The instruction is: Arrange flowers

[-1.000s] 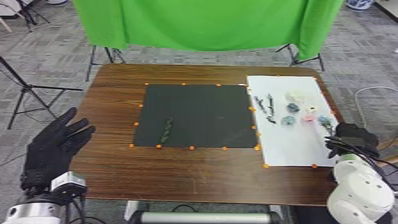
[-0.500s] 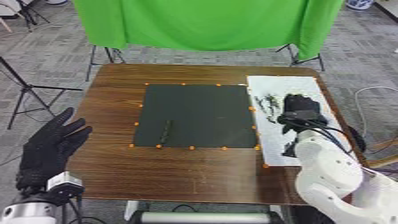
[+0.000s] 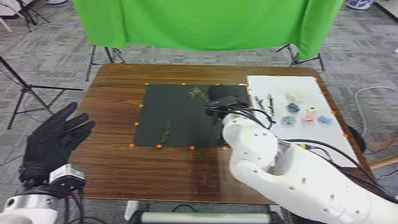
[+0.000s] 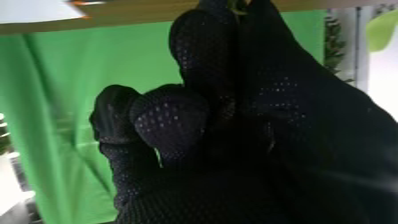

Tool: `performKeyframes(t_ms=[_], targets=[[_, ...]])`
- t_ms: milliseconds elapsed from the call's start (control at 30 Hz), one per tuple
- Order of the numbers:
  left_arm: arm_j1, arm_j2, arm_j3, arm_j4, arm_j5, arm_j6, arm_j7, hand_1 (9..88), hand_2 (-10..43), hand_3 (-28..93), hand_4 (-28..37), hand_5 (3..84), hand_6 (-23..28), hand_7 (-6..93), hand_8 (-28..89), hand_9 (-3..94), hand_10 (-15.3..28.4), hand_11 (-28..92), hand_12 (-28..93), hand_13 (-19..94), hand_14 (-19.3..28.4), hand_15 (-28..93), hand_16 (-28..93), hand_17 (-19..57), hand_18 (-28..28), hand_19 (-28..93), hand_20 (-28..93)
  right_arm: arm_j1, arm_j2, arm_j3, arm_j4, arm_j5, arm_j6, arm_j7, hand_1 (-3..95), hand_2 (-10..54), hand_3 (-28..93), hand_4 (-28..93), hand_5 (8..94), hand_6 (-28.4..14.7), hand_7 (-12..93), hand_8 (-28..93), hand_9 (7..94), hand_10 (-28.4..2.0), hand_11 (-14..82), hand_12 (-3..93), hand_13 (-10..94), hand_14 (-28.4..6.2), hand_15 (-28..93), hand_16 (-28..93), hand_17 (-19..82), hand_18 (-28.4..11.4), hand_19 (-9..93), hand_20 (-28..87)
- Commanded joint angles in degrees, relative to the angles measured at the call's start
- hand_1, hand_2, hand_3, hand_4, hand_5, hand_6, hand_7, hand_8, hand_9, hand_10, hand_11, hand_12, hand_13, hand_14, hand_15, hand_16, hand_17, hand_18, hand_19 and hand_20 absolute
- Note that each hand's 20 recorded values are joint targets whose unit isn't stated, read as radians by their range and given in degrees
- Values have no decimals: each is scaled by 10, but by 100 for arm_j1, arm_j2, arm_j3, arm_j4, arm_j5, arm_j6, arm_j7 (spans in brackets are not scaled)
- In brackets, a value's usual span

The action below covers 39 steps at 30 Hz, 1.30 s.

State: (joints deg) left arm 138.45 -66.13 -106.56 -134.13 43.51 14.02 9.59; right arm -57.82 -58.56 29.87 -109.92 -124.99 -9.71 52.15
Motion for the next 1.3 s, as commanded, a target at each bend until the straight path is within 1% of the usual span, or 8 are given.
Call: performKeyframes(t_ms=[33,200,233,333,433,667,1000,1300], targets=[[-184,-8,56,101,52,-157,-99,244,61,815,-194,376,96,136,-98,364,204,268,94,269,271,495,-96,-84,243,602,-61,115,-601,-443,481,271,-179,193,511,-95,827,-283,895,-35,191,123,866,-145,458,254,810,-99,794,177,465,-278,932,570],[-263,5,79,131,61,-213,-139,244,61,814,-194,377,96,135,-98,364,203,269,95,269,271,496,-96,-84,244,602,-60,45,-743,-449,667,311,-331,296,506,-95,831,-283,896,-34,192,120,865,-145,461,252,810,-99,794,177,465,-278,932,570],[-297,-13,74,135,79,-238,-183,244,61,815,-194,377,97,135,-98,365,203,269,95,269,271,496,-96,-84,244,602,-60,53,-741,-470,678,367,-340,331,506,-95,831,-283,897,-33,192,118,865,-145,462,251,810,-99,794,176,465,-278,932,570],[-322,1,70,144,76,-242,-167,244,61,816,-194,377,97,135,-97,365,203,269,94,269,271,496,-96,-85,245,603,-60,-17,-808,-408,739,287,-497,342,501,-95,832,-283,898,-32,192,114,865,-146,465,247,811,-101,792,175,465,-279,932,570],[-368,-16,69,151,91,-272,-217,244,60,816,-194,377,96,135,-97,365,203,269,95,269,270,495,-96,-85,244,603,-60,-86,-848,-299,715,415,-699,436,496,-95,831,-283,898,-30,193,110,863,-148,467,243,810,-104,790,175,464,-279,932,569],[-381,-22,95,163,94,-296,-241,244,61,816,-194,378,97,135,-98,366,203,270,95,269,271,496,-96,-85,244,603,-61,-239,-960,-144,653,368,-1008,355,476,-95,824,-283,896,-35,194,98,856,-152,476,229,803,-107,787,174,456,-281,932,564],[-455,10,142,190,95,-283,-251,244,61,817,-193,378,97,134,-97,365,204,269,94,269,271,495,-96,-85,244,603,-61,-408,-1186,68,613,232,-1212,92,430,-95,818,-283,890,-37,195,83,843,-157,485,222,793,-111,789,173,444,-280,932,561],[-428,-17,116,177,101,-280,-267,244,61,818,-193,379,98,134,-97,365,204,269,95,269,271,496,-96,-85,244,603,-60,-394,-1200,64,674,208,-1506,246,406,-95,817,-282,880,-38,194,72,832,-162,488,220,782,-114,793,173,435,-281,932,557]])
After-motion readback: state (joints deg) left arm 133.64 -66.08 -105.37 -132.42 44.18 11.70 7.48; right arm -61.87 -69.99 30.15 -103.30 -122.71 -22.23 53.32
